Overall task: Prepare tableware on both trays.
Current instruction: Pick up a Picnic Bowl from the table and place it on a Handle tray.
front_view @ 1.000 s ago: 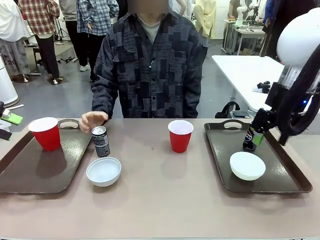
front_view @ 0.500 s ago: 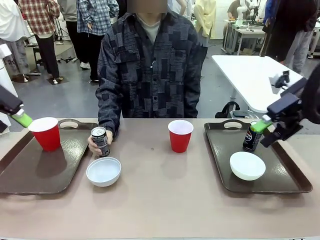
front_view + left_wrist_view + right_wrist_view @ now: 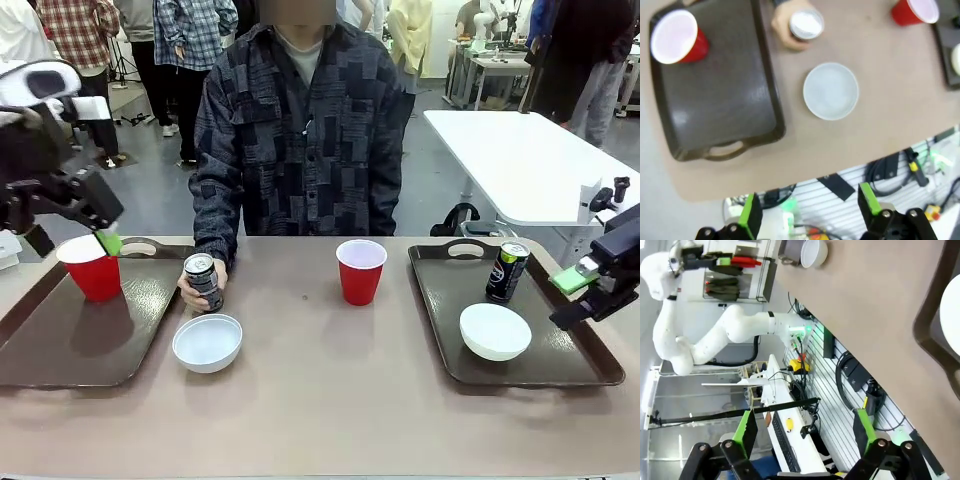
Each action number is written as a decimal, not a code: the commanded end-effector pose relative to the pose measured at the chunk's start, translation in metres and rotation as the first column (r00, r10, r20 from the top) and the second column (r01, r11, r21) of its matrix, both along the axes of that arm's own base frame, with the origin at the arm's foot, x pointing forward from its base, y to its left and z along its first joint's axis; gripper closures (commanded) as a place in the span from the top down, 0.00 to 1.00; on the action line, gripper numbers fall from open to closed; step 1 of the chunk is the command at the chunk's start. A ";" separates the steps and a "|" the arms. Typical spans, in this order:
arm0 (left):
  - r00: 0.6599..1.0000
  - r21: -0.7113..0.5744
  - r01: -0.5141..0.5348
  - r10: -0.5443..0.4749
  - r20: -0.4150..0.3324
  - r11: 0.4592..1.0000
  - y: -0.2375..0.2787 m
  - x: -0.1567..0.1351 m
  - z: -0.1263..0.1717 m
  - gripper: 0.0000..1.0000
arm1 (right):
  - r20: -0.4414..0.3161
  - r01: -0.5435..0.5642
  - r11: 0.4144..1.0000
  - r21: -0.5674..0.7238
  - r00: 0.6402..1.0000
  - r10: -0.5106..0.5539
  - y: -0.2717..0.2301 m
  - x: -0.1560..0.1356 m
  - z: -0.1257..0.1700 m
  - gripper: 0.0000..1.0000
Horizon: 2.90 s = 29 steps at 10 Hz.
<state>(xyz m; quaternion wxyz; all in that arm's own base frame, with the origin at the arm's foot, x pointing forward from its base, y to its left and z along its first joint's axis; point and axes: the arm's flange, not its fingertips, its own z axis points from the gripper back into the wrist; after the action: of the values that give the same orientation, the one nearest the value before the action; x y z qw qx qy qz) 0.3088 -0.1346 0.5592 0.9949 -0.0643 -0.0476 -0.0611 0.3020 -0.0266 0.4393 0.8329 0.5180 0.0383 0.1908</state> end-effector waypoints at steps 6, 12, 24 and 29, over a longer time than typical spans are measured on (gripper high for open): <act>0.998 0.033 -0.061 0.061 -0.010 0.998 -0.016 0.023 -0.018 1.00 | -0.046 0.107 0.994 -0.037 0.993 -0.109 0.002 0.004 -0.008 1.00; 0.987 0.052 -0.158 0.157 0.023 0.986 -0.045 0.047 -0.042 1.00 | -0.141 0.440 0.884 -0.158 0.876 -0.461 -0.006 -0.034 -0.014 1.00; 0.993 0.119 0.052 -0.039 -0.116 0.992 -0.026 -0.037 -0.086 1.00 | -0.164 0.521 0.843 -0.135 0.827 -0.537 -0.039 0.023 0.012 1.00; 0.990 0.106 0.010 0.005 -0.139 0.994 -0.024 -0.020 -0.090 1.00 | -0.164 0.521 0.843 -0.135 0.827 -0.537 -0.039 0.023 0.012 1.00</act>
<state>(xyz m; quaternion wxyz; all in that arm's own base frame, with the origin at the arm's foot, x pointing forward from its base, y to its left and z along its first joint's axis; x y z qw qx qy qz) 0.2787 -0.1592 0.4688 0.9975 -0.0165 0.0297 -0.0612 0.3224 -0.0666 0.4523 0.8691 0.4848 -0.0114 -0.0972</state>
